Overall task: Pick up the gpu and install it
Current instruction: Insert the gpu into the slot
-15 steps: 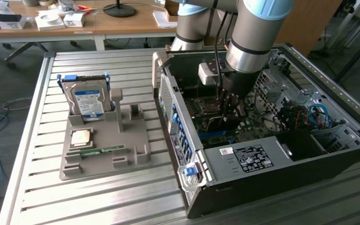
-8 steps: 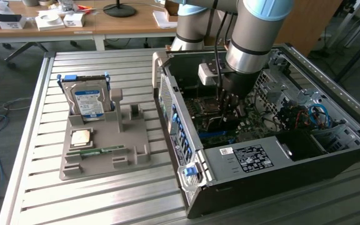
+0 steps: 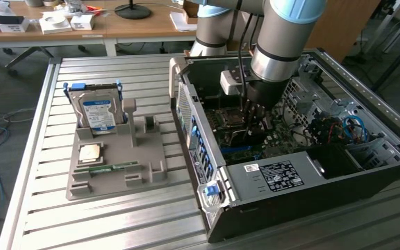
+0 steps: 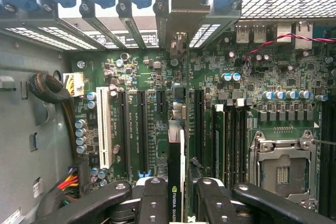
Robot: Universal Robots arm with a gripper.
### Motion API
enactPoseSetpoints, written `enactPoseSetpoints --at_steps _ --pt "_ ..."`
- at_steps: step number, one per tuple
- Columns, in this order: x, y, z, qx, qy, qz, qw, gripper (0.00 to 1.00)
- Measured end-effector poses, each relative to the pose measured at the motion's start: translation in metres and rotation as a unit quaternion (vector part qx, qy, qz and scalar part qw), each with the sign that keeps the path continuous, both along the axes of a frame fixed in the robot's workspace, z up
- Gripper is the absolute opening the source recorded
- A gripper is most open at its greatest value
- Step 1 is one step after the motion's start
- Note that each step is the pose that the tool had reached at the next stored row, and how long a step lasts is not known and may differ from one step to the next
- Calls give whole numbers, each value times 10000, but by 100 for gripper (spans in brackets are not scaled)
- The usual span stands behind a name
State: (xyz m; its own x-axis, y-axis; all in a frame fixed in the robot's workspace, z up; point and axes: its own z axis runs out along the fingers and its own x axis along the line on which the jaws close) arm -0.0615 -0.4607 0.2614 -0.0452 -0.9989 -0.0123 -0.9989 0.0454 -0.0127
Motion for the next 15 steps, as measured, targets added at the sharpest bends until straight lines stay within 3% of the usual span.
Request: enactPoseSetpoints --at_steps 15 --pt "-12 14 -26 0 1 0 10000 26"
